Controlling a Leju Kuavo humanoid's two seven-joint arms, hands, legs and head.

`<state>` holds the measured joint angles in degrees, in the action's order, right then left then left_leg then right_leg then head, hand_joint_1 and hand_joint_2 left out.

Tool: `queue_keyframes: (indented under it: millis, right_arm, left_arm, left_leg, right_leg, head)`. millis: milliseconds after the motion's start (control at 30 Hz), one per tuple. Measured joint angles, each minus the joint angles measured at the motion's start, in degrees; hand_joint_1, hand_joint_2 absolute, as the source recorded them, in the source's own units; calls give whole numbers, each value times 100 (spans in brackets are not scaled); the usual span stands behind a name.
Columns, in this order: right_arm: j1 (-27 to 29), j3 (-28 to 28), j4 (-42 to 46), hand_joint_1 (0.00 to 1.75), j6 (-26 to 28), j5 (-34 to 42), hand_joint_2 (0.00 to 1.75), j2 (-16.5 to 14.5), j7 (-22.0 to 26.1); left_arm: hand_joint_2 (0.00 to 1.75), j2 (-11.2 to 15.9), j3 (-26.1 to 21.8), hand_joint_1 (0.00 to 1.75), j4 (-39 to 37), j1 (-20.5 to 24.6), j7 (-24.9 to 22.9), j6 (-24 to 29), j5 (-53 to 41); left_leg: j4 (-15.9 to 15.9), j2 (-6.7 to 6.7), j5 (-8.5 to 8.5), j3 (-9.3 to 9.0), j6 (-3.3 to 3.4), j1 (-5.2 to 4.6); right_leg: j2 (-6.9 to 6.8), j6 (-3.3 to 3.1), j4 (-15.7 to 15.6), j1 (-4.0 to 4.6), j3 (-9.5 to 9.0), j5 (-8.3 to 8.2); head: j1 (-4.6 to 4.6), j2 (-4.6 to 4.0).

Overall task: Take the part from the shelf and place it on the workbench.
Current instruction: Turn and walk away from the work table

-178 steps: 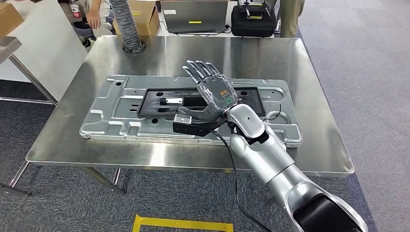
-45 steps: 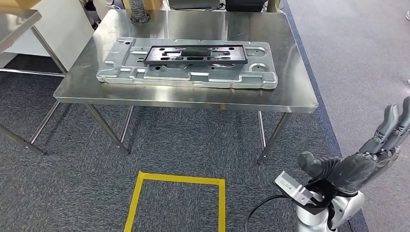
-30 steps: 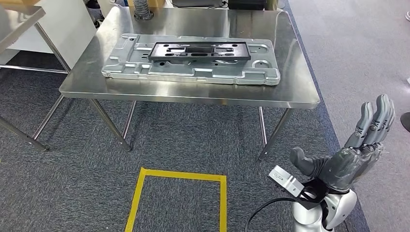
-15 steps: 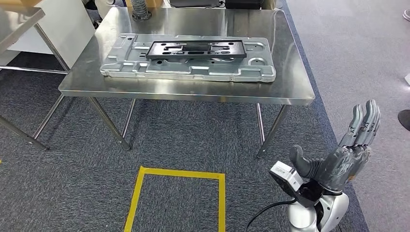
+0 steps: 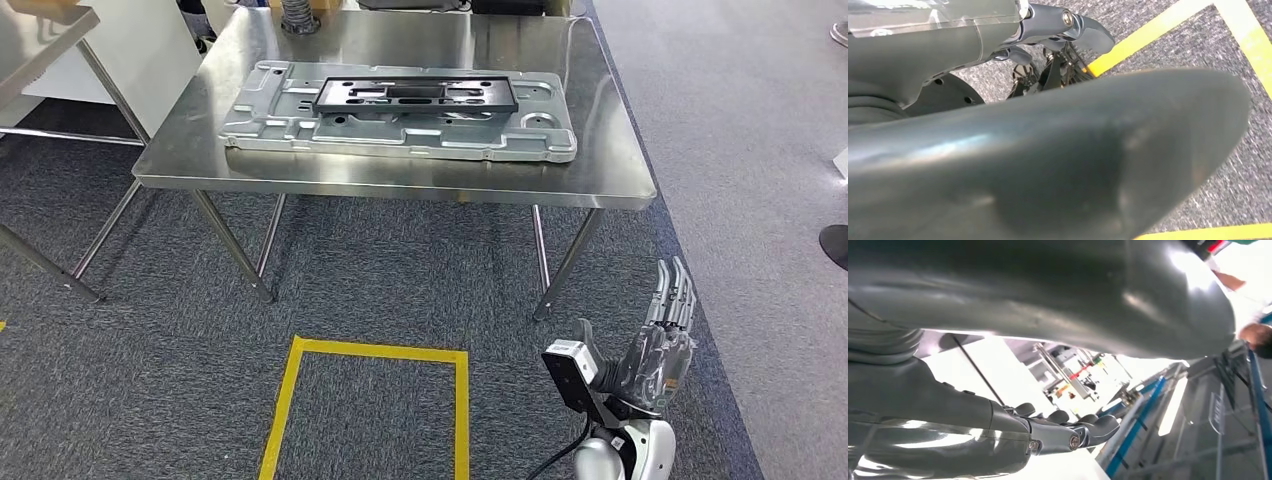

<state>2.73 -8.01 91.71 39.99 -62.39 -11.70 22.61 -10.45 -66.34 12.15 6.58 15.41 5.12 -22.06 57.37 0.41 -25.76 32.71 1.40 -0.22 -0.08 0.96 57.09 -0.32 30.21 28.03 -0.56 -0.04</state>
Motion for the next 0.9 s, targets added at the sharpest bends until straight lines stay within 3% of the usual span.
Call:
queue_keyframes:
  millis: [100, 133, 200, 267, 300, 333, 367, 433, 500, 633, 700, 767, 800, 833, 867, 900]
  right_arm:
    - [-3, -3, -296, 0, 1, 162, 0, 40, -148]
    - [-23, -10, -453, 0, 1, 253, 0, 57, -199]
    - [-105, -74, -890, 0, 0, 464, 0, 94, -214]
    - [-245, -226, -1520, 0, -5, 669, 0, 141, -128]
    - [-326, -321, -1890, 0, -9, 756, 0, 170, -78]
    - [-412, -416, -2282, 0, -11, 830, 0, 203, -35]
    - [-502, -508, -2685, 0, -12, 889, 0, 237, 3]
    - [-683, -679, -3480, 0, -16, 1004, 0, 300, 78]
    - [-863, -835, -4218, 0, -68, 1134, 0, 361, 108]
    - [-1077, -1110, -5470, 0, -314, 1267, 0, 495, -106]
    - [-1101, -1219, -5944, 0, -412, 1280, 0, 556, -260]
    - [-1100, -1326, -6362, 0, -518, 1299, 0, 595, -417]
    - [-1091, -1374, -6535, 0, -567, 1314, 0, 612, -483]
    - [-1081, -1423, -6688, 0, -626, 1341, 0, 628, -545]
    - [-1072, -1474, -6817, 0, -693, 1382, 0, 642, -602]
    - [-1064, -1528, -6929, 0, -773, 1435, 0, 656, -654]
  left_arm:
    - [0, 0, 1, 0, 0, 0, 5, -8, -45]
    - [0, 1, 1, 0, 0, -1, 6, -6, -66]
    - [0, 3, 4, 0, 0, -4, -1, 9, -105]
    - [0, 4, 6, 0, 0, -12, -16, 23, -135]
    - [0, 4, 7, 0, 0, -17, -23, 30, -143]
    - [0, 5, 7, 0, 0, -20, -29, 34, -146]
    - [0, 7, 6, 0, 0, -22, -33, 38, -148]
    - [0, 11, 6, 0, 0, -18, -32, 38, -148]
    - [0, 14, 7, 0, 0, -17, -21, 29, -152]
    - [0, 16, 8, 0, 0, -30, 7, 19, -183]
    - [0, 16, 9, 0, 0, -30, 10, 20, -191]
    - [0, 16, 9, 0, 0, -36, 10, 20, -199]
    - [0, 16, 9, 0, 0, -42, 10, 20, -204]
    - [0, 16, 10, 0, 0, -47, 10, 19, -209]
    - [0, 17, 10, 0, 0, -51, 10, 20, -219]
    - [0, 17, 13, 0, 0, -52, 10, 20, -232]
  left_leg:
    - [7, 2, 14, 20, -93, 7]
    - [82, -3, -57, 52, -122, 11]
    - [584, -14, -416, 251, -176, 37]
    - [1334, -14, -810, 534, -222, 65]
    - [1549, -13, -878, 597, -237, 76]
    - [1557, -13, -837, 561, -244, 84]
    - [1323, -12, -696, 409, -242, 92]
    - [505, -14, -376, -49, -217, 92]
    - [-1, -21, -245, -293, -168, 77]
    - [-88, -23, -169, -260, -19, 73]
    - [-127, -12, -109, -227, 60, 82]
    - [-126, -8, -76, -170, 90, 66]
    - [-121, -7, -64, -147, 93, 56]
    - [-113, -8, -55, -129, 92, 48]
    - [-102, -8, -50, -117, 91, 41]
    - [-89, -8, -48, -110, 86, 35]
  right_leg:
    - [4, -82, -65, 0, 18, -59]
    - [-2, -114, -92, -14, 23, -91]
    - [-16, -162, -126, -36, 54, -149]
    - [-18, -176, -124, -35, 109, -186]
    - [-18, -169, -120, -35, 132, -203]
    - [-17, -159, -115, -35, 150, -216]
    - [-16, -147, -106, -37, 163, -227]
    - [-14, -112, -75, -30, 189, -239]
    - [-14, -51, -47, -11, 222, -256]
    - [-15, 84, 17, -27, 277, -228]
    - [-7, 131, 479, -46, 479, 105]
    - [-1, 159, 1275, -48, 811, 531]
    - [-2, 164, 1554, -48, 912, 634]
    - [-2, 159, 1629, -48, 912, 626]
    - [-2, 144, 1462, -46, 793, 513]
    - [-2, 118, 1100, -43, 577, 336]
  head:
    - [0, 1]
    - [-5, 1]
    - [-18, 0]
    - [-28, 0]
    - [-27, 0]
    - [-28, 0]
    - [-28, 0]
    - [-29, 0]
    - [-24, 1]
    - [-16, 0]
    - [1, 0]
    - [13, 0]
    - [12, 0]
    - [13, 1]
    - [13, 1]
    - [13, 0]
